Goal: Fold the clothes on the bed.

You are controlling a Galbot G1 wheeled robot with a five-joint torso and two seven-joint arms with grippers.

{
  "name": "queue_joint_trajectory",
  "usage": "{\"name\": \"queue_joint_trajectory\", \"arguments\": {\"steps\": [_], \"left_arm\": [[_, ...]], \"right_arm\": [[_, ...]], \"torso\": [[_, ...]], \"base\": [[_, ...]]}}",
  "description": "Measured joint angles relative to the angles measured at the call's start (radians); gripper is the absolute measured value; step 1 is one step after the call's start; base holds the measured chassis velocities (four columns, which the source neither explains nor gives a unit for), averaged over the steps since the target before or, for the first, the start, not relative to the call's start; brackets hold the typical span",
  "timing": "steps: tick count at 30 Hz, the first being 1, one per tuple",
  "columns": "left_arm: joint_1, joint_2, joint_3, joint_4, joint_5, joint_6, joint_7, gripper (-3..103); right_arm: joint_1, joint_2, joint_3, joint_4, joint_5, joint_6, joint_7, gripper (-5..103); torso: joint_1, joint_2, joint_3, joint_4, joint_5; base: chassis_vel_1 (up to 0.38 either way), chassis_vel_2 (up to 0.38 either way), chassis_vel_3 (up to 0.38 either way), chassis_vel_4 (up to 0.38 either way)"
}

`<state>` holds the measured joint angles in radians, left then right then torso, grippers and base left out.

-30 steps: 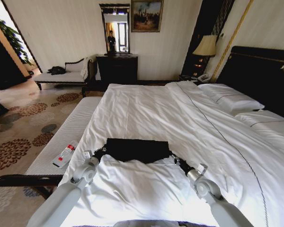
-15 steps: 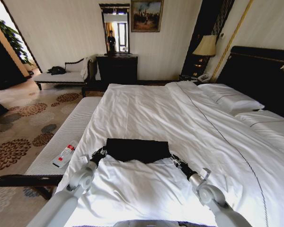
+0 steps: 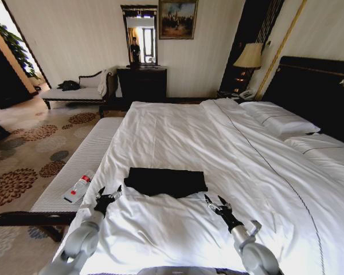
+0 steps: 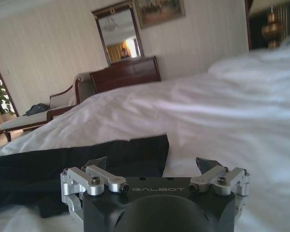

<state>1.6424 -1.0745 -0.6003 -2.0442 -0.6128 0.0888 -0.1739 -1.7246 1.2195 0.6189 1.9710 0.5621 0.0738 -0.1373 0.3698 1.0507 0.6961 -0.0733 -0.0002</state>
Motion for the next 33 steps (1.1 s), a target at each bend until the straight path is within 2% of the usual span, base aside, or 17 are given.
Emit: {"name": "queue_joint_trajectory", "arguments": {"steps": [1, 5, 7, 10, 11, 14, 22, 27, 29, 30, 33], "left_arm": [[0.000, 0.000, 0.000, 0.000, 0.000, 0.000, 0.000, 100], [0.139, -0.050, -0.089, -0.061, 0.056, -0.075, 0.072, 100], [0.155, -0.056, -0.098, -0.067, 0.063, -0.087, 0.079, 100], [0.260, -0.087, -0.140, -0.094, 0.123, -0.180, 0.129, 100], [0.260, -0.087, -0.140, -0.094, 0.123, -0.180, 0.129, 100], [0.322, -0.100, -0.161, -0.112, 0.151, -0.238, 0.159, 100], [0.365, -0.103, -0.178, -0.126, 0.162, -0.262, 0.178, 100], [0.362, -0.102, -0.177, -0.126, 0.162, -0.262, 0.178, 100], [0.360, -0.101, -0.177, -0.125, 0.161, -0.262, 0.178, 100], [0.360, -0.101, -0.177, -0.125, 0.161, -0.262, 0.178, 100], [0.359, -0.101, -0.176, -0.125, 0.161, -0.260, 0.177, 100]], "right_arm": [[0.000, 0.000, 0.000, 0.000, 0.000, 0.000, 0.000, 100], [-0.030, 0.025, 0.022, 0.040, -0.067, 0.041, 0.001, 100], [-0.031, 0.027, 0.024, 0.042, -0.075, 0.046, 0.001, 100], [-0.036, 0.035, 0.035, 0.046, -0.111, 0.067, 0.002, 100], [-0.036, 0.035, 0.035, 0.046, -0.111, 0.067, 0.002, 100], [-0.043, 0.037, 0.041, 0.048, -0.112, 0.068, 0.003, 100], [-0.051, 0.035, 0.054, 0.045, -0.107, 0.068, 0.003, 100], [-0.038, 0.023, 0.048, 0.033, -0.052, 0.032, 0.019, 100], [-0.024, 0.008, 0.046, 0.036, 0.029, -0.036, 0.045, 100], [-0.024, 0.008, 0.046, 0.036, 0.029, -0.036, 0.045, 100], [0.007, -0.028, 0.047, 0.036, 0.178, -0.132, 0.077, 100]], "torso": [[0.000, 0.000, 0.000, 0.0000, 0.0000], [0.000, 0.000, 0.000, 0.0000, 0.0001], [0.000, 0.000, 0.000, 0.0000, 0.0001], [0.000, 0.000, 0.000, 0.0003, 0.0002], [0.000, 0.000, 0.000, 0.0003, 0.0002], [0.000, 0.000, 0.000, 0.0001, 0.0002], [0.000, 0.000, 0.000, 0.0000, 0.0001], [0.000, 0.000, 0.000, 0.0000, 0.0003], [0.000, 0.000, 0.000, 0.0000, 0.0003], [0.000, 0.000, 0.000, 0.0000, 0.0003], [0.000, 0.000, 0.000, 0.0000, 0.0002]], "base": [[0.000, 0.000, 0.000, 0.000], [0.000, 0.000, 0.000, 0.000], [0.000, 0.000, 0.000, 0.000], [0.000, 0.000, 0.000, 0.000], [0.000, 0.000, 0.000, 0.000], [0.000, 0.000, 0.000, 0.000], [0.000, 0.000, 0.000, 0.000], [0.000, 0.000, 0.000, 0.000], [0.000, 0.000, 0.000, 0.000], [0.000, 0.000, 0.000, 0.000], [0.000, 0.000, 0.000, 0.000]]}}
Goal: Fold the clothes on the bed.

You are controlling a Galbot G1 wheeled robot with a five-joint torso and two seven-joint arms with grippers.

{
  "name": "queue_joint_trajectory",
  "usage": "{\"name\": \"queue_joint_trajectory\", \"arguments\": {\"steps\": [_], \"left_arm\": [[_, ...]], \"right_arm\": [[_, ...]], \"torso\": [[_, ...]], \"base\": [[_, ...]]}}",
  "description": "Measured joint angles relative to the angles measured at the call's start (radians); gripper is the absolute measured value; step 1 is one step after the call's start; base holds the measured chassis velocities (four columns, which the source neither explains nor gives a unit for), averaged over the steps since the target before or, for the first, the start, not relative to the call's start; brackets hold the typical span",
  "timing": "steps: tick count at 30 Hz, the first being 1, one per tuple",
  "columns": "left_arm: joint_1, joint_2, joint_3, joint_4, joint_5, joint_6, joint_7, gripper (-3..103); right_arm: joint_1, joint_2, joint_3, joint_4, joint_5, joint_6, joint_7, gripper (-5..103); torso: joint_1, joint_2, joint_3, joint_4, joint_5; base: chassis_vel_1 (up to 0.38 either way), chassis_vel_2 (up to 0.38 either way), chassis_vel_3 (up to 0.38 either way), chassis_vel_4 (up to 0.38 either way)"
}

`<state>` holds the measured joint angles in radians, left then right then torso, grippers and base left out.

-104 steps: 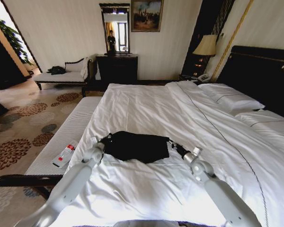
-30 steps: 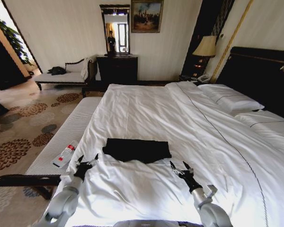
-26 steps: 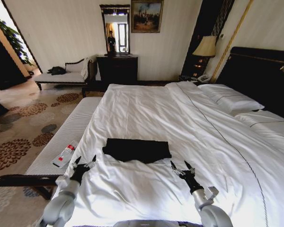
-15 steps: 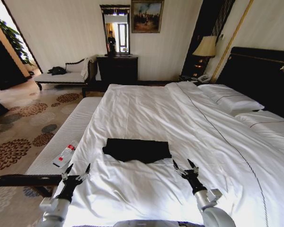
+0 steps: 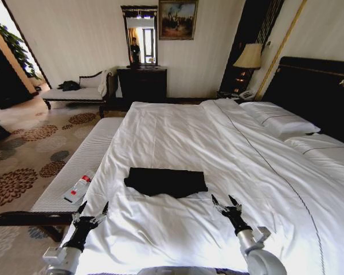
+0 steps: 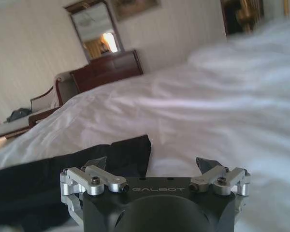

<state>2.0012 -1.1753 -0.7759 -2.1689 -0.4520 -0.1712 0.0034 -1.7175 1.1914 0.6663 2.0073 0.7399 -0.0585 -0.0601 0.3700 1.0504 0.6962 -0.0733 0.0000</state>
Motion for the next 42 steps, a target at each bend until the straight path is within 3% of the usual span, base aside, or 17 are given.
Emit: {"name": "queue_joint_trajectory", "arguments": {"steps": [1, 2, 4, 7, 10, 15, 23, 42], "left_arm": [[0.000, 0.000, 0.000, 0.000, 0.000, 0.000, 0.000, 100], [-0.001, 0.000, 0.000, 0.000, 0.000, 0.001, 0.000, 100], [-0.001, 0.000, 0.001, 0.001, -0.001, 0.001, -0.001, 100], [-0.002, 0.000, 0.001, 0.001, -0.001, 0.002, -0.001, 100], [-0.002, 0.001, 0.002, 0.001, -0.002, 0.003, -0.002, 100], [-0.003, 0.001, 0.002, 0.002, -0.003, 0.004, -0.003, 100], [-0.003, 0.001, 0.003, 0.002, -0.003, 0.004, -0.004, 100], [-0.003, 0.001, 0.003, 0.002, -0.004, 0.005, -0.004, 100]], "right_arm": [[0.000, 0.000, 0.000, 0.000, 0.000, 0.000, 0.000, 100], [0.027, -0.033, 0.004, 0.001, 0.117, -0.068, 0.029, 100], [0.071, -0.076, 0.013, -0.006, 0.241, -0.141, 0.061, 100], [0.105, -0.107, 0.017, -0.020, 0.313, -0.184, 0.079, 100], [0.202, -0.178, 0.016, -0.078, 0.480, -0.262, 0.114, 100], [0.276, -0.230, 0.000, -0.130, 0.584, -0.317, 0.122, 100], [0.359, -0.260, -0.053, -0.198, 0.633, -0.359, 0.122, 100], [0.470, -0.255, -0.170, -0.323, 0.629, -0.388, 0.086, 100]], "torso": [[0.000, 0.000, 0.000, 0.0000, 0.0000], [0.000, 0.000, 0.000, 0.0000, 0.0001], [0.000, 0.000, 0.000, 0.0002, 0.0001], [0.000, 0.000, 0.000, 0.0002, 0.0001], [0.000, 0.000, 0.000, 0.0002, 0.0001], [0.000, 0.000, 0.000, 0.0001, 0.0000], [0.000, 0.000, 0.000, 0.0001, 0.0001], [0.000, 0.000, 0.000, 0.0001, -0.0001]], "base": [[0.000, 0.000, 0.000, 0.000], [0.000, 0.000, 0.000, 0.000], [0.000, 0.000, 0.000, 0.000], [0.000, 0.000, 0.000, 0.000], [0.000, 0.000, 0.000, 0.000], [0.000, 0.000, 0.000, 0.000], [0.000, 0.000, 0.000, 0.000], [0.000, 0.000, 0.000, 0.000]]}}
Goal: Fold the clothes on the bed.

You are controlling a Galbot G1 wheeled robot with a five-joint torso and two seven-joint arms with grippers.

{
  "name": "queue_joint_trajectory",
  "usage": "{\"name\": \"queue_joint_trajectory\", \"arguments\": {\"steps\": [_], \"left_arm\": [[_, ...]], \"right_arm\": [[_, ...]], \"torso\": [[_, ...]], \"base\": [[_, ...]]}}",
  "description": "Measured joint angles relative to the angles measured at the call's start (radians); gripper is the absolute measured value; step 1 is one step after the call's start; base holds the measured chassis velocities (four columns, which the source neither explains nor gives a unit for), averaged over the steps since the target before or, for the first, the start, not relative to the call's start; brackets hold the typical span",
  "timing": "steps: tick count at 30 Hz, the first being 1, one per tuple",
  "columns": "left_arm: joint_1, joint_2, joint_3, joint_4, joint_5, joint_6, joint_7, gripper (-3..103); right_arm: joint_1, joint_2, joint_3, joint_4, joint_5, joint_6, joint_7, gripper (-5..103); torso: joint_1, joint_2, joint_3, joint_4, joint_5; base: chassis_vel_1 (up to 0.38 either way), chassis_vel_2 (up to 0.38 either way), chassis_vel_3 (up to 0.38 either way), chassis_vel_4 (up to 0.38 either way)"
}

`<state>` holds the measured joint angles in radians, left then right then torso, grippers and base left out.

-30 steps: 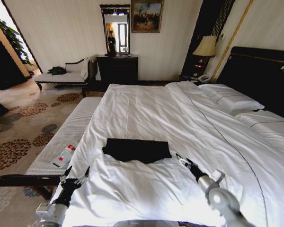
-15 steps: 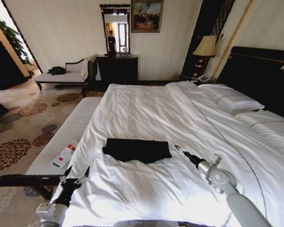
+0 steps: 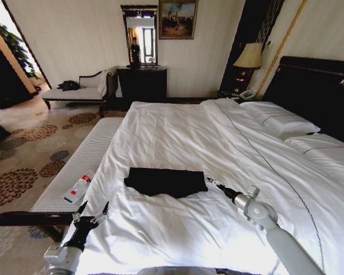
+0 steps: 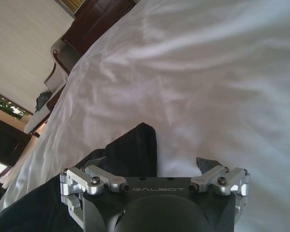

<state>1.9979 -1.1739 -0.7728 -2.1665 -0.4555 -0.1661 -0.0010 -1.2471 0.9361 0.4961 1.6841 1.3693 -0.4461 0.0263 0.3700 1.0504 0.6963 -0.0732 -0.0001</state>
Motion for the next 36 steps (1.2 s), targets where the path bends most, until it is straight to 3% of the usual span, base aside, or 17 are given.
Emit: {"name": "queue_joint_trajectory", "arguments": {"steps": [9, 12, 14, 16, 17, 19, 20, 21, 22, 26, 31, 36], "left_arm": [[0.000, 0.000, 0.000, 0.000, 0.000, 0.000, 0.000, 100], [0.000, 0.000, 0.000, 0.000, 0.000, 0.000, 0.000, 100], [0.000, 0.000, 0.000, 0.000, 0.000, 0.000, 0.000, 100], [0.000, 0.000, 0.000, 0.000, 0.000, 0.000, 0.000, 100], [0.000, 0.000, 0.000, 0.000, 0.000, 0.000, 0.000, 100], [0.000, 0.000, 0.000, 0.000, 0.000, 0.000, 0.000, 100], [0.000, 0.000, 0.000, 0.000, 0.000, 0.000, 0.000, 100], [0.000, 0.000, 0.000, 0.000, 0.000, 0.000, 0.000, 100], [0.000, 0.000, 0.000, 0.000, 0.000, 0.000, 0.000, 100], [0.000, 0.000, 0.000, 0.000, 0.000, 0.000, 0.000, 100], [0.000, 0.000, 0.000, 0.000, 0.000, 0.000, 0.000, 100], [0.000, 0.000, 0.000, 0.000, 0.000, 0.000, 0.000, 100]], "right_arm": [[0.062, 0.012, -0.060, -0.040, -0.010, -0.005, -0.005, 100], [0.073, 0.019, -0.062, -0.043, -0.071, 0.018, -0.010, 100], [0.073, 0.022, -0.054, -0.029, -0.200, 0.079, -0.036, 100], [0.072, 0.019, -0.067, -0.018, -0.471, 0.248, -0.113, 100], [0.072, 0.019, -0.067, -0.018, -0.471, 0.248, -0.113, 100], [0.082, 0.017, -0.103, -0.034, -0.682, 0.376, -0.172, 100], [0.089, 0.018, -0.120, -0.045, -0.741, 0.413, -0.186, 100], [0.113, 0.029, -0.181, -0.091, -0.861, 0.499, -0.212, 100], [0.113, 0.029, -0.181, -0.091, -0.861, 0.499, -0.212, 100], [0.187, 0.098, -0.288, -0.229, -1.008, 0.612, -0.233, 100], [0.219, 0.157, -0.318, -0.291, -1.096, 0.650, -0.233, 100], [0.186, 0.156, -0.313, -0.296, -1.127, 0.671, -0.239, 100]], "torso": [[0.000, 0.000, 0.000, 0.0000, 0.0000], [0.000, 0.000, 0.000, 0.0000, 0.0001], [0.000, 0.000, 0.000, 0.0000, 0.0002], [0.000, 0.000, 0.000, -0.0001, -0.0003], [0.000, 0.000, 0.000, -0.0001, -0.0003], [0.000, 0.000, 0.000, -0.0002, -0.0001], [0.000, 0.000, 0.000, -0.0002, -0.0002], [0.000, 0.000, 0.000, 0.0000, -0.0002], [0.000, 0.000, 0.000, 0.0000, -0.0002], [0.000, 0.000, 0.000, 0.0001, 0.0002], [0.000, 0.000, 0.000, 0.0003, 0.0000], [0.000, 0.000, 0.000, -0.0001, 0.0000]], "base": [[0.000, 0.000, 0.000, 0.000], [0.000, 0.000, 0.000, 0.000], [0.000, 0.000, 0.000, 0.000], [0.000, 0.000, 0.000, 0.000], [0.000, 0.000, 0.000, 0.000], [0.000, 0.000, 0.000, 0.000], [0.000, 0.000, 0.000, 0.000], [0.000, 0.000, 0.000, 0.000], [0.000, 0.000, 0.000, 0.000], [0.000, 0.000, 0.000, 0.000], [0.000, 0.000, 0.000, 0.000], [0.000, 0.000, 0.000, 0.000]]}}
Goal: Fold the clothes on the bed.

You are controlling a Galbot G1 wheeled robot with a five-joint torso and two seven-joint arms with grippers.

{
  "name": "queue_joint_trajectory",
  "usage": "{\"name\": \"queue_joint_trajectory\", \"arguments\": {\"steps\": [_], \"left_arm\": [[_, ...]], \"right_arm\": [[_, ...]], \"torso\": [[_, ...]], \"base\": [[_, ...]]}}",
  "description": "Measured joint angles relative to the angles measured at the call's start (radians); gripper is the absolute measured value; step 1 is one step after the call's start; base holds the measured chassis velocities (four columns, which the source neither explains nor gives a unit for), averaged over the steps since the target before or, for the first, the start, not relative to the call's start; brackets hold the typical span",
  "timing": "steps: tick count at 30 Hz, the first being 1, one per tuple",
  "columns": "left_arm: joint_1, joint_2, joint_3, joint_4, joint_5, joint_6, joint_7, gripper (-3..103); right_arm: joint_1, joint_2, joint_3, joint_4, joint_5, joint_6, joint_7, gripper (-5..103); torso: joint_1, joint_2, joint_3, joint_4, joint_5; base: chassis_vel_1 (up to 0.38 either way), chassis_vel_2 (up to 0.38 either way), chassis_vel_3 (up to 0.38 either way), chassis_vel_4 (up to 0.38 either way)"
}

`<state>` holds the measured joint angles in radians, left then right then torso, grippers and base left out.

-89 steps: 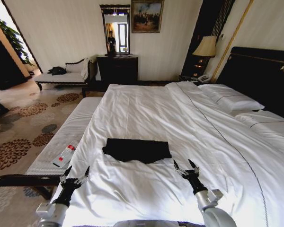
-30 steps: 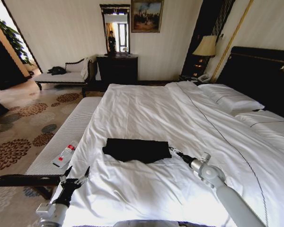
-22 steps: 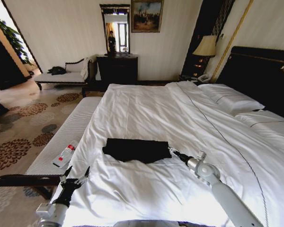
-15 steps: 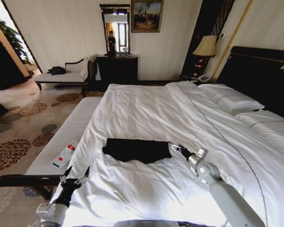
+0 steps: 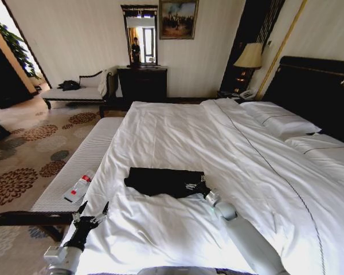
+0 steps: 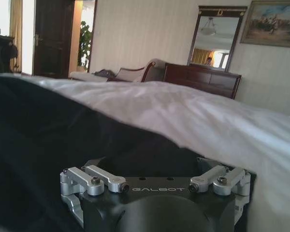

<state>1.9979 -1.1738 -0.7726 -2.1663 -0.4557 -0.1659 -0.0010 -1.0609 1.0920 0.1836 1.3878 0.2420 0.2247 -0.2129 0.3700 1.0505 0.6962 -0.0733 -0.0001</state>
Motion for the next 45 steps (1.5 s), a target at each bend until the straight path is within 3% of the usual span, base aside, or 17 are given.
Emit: {"name": "queue_joint_trajectory", "arguments": {"steps": [7, 13, 15, 17, 19, 24, 31, 36, 39, 45], "left_arm": [[0.000, 0.000, 0.000, 0.000, 0.000, 0.000, 0.000, 100], [0.000, 0.000, 0.000, 0.000, 0.000, 0.000, 0.000, 100], [0.000, 0.000, 0.000, 0.000, 0.000, 0.000, 0.000, 100], [0.000, 0.000, 0.000, 0.000, 0.000, 0.000, 0.000, 100], [0.000, 0.000, 0.000, 0.000, 0.000, 0.000, 0.000, 100], [0.000, 0.000, 0.000, 0.000, 0.000, 0.000, 0.000, 100], [0.000, 0.000, 0.000, 0.000, 0.000, 0.000, 0.000, 100], [0.000, 0.000, 0.000, 0.000, 0.000, 0.000, 0.000, 100], [0.000, 0.000, 0.000, 0.000, 0.000, 0.000, 0.000, 100], [0.000, 0.000, 0.000, 0.000, 0.000, 0.000, 0.000, 100]], "right_arm": [[-0.023, -0.046, -0.006, 0.021, -0.010, 0.027, -0.013, 100], [0.032, -0.071, -0.072, 0.173, 0.182, -0.078, 0.019, 100], [0.053, -0.066, -0.101, 0.173, 0.207, -0.096, 0.024, 100], [0.094, -0.043, -0.152, 0.140, 0.224, -0.108, 0.028, 100], [0.155, 0.033, -0.222, 0.046, 0.207, -0.099, 0.029, 100], [0.178, 0.113, -0.263, -0.041, 0.161, -0.078, 0.024, 100], [0.134, 0.081, -0.312, -0.030, 0.104, -0.051, 0.019, 100], [0.145, 0.078, -0.314, 0.013, 0.137, -0.061, 0.034, 100], [0.226, 0.106, -0.345, 0.044, 0.215, -0.094, 0.060, 100], [0.345, 0.190, -0.422, -0.025, 0.233, -0.105, 0.067, 100]], "torso": [[0.000, 0.000, 0.000, -0.0001, 0.0001], [0.000, 0.000, 0.000, 0.0002, -0.0002], [0.000, 0.000, 0.000, 0.0001, -0.0002], [0.000, 0.000, 0.000, 0.0002, -0.0004], [0.000, 0.000, 0.000, 0.0003, 0.0003], [0.000, 0.000, 0.000, 0.0005, 0.0001], [0.000, 0.000, 0.000, -0.0002, -0.0001], [0.000, 0.000, 0.000, -0.0002, 0.0002], [0.000, 0.000, 0.000, 0.0001, 0.0000], [0.000, 0.000, 0.000, 0.0005, 0.0000]], "base": [[0.000, 0.000, 0.000, 0.000], [0.000, 0.000, 0.000, 0.000], [0.000, 0.000, 0.000, 0.000], [0.000, 0.000, 0.000, 0.000], [0.000, 0.000, 0.000, 0.000], [0.000, 0.000, 0.000, 0.000], [0.000, 0.000, 0.000, 0.000], [0.000, 0.000, 0.000, 0.000], [0.000, 0.000, 0.000, 0.000], [0.000, 0.000, 0.000, 0.000]]}}
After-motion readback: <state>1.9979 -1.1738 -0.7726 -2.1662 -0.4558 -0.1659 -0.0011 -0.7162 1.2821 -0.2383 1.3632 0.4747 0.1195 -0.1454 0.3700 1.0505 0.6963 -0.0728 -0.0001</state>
